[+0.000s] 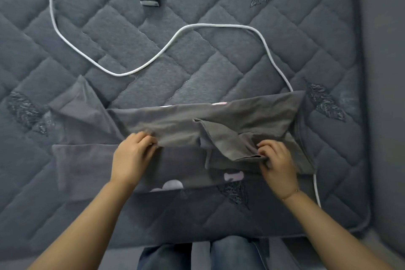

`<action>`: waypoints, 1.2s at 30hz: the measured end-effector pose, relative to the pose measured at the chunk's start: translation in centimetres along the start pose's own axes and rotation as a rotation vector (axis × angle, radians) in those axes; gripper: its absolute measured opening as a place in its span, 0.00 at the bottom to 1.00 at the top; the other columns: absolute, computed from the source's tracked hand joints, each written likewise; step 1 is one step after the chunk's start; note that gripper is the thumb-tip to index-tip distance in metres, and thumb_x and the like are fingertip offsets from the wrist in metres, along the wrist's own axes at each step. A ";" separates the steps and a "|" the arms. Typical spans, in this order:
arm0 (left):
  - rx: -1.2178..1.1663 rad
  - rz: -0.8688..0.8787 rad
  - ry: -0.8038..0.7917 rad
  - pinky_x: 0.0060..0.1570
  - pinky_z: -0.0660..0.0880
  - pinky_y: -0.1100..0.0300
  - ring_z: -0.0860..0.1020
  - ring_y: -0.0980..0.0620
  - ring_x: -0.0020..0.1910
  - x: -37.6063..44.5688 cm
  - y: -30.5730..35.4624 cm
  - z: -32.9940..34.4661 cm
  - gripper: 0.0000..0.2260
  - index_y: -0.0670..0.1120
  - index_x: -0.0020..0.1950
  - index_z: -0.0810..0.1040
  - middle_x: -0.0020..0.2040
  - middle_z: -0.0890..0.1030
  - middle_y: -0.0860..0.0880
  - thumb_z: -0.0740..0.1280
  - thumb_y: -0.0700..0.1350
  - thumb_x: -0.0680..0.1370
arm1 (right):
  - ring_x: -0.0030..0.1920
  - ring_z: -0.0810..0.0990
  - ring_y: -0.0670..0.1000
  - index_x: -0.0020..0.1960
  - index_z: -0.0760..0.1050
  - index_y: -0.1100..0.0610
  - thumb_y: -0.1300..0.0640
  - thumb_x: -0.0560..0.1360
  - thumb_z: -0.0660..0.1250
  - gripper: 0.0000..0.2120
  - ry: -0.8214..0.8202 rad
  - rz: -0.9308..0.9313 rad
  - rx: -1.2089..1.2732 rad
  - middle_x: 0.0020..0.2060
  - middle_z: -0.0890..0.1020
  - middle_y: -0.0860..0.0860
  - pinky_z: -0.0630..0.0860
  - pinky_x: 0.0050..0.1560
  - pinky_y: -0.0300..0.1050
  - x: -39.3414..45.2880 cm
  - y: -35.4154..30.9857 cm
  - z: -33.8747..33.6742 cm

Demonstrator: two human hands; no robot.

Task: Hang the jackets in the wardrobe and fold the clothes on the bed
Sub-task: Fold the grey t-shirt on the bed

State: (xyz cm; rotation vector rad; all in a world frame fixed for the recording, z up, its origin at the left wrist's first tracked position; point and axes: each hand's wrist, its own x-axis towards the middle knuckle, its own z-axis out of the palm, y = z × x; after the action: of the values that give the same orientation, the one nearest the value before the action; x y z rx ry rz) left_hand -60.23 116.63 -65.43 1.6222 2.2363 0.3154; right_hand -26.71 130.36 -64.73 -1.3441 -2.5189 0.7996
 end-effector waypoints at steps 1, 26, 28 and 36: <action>0.009 -0.021 -0.015 0.34 0.76 0.49 0.78 0.40 0.41 -0.2 0.2 0.4 0.10 0.42 0.42 0.80 0.44 0.80 0.46 0.64 0.47 0.77 | 0.45 0.78 0.61 0.39 0.77 0.64 0.72 0.65 0.70 0.06 -0.004 0.039 -0.006 0.45 0.80 0.59 0.75 0.42 0.54 -0.6 0.3 0.3; -0.308 -0.733 0.304 0.63 0.64 0.57 0.73 0.40 0.61 7.3 -9.9 -5.6 0.19 0.38 0.64 0.71 0.66 0.68 0.37 0.69 0.44 0.76 | 0.53 0.76 0.56 0.52 0.80 0.59 0.64 0.73 0.66 0.10 -0.244 -0.116 0.054 0.51 0.79 0.53 0.68 0.53 0.47 9.7 -15.9 7.7; -0.341 -0.750 0.199 0.67 0.66 0.57 0.72 0.41 0.64 8.7 -13.2 -6.3 0.23 0.39 0.68 0.70 0.67 0.68 0.38 0.69 0.48 0.77 | 0.55 0.76 0.54 0.58 0.78 0.57 0.56 0.76 0.65 0.12 -0.297 -0.112 0.056 0.54 0.78 0.52 0.69 0.54 0.46 10.6 -18.7 10.1; -0.682 -0.571 -0.085 0.49 0.76 0.51 0.77 0.45 0.48 8.9 -19.0 -7.7 0.10 0.41 0.57 0.76 0.49 0.78 0.42 0.70 0.43 0.78 | 0.52 0.75 0.55 0.54 0.75 0.59 0.55 0.77 0.67 0.09 -0.324 0.060 0.045 0.50 0.76 0.54 0.69 0.42 0.46 10.2 -25.7 18.1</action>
State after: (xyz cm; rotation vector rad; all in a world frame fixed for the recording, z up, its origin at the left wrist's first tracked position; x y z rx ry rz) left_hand -82.35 119.27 -67.07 0.6141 2.0800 0.7242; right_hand -58.10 120.36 -67.20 -1.3785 -2.6864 1.1649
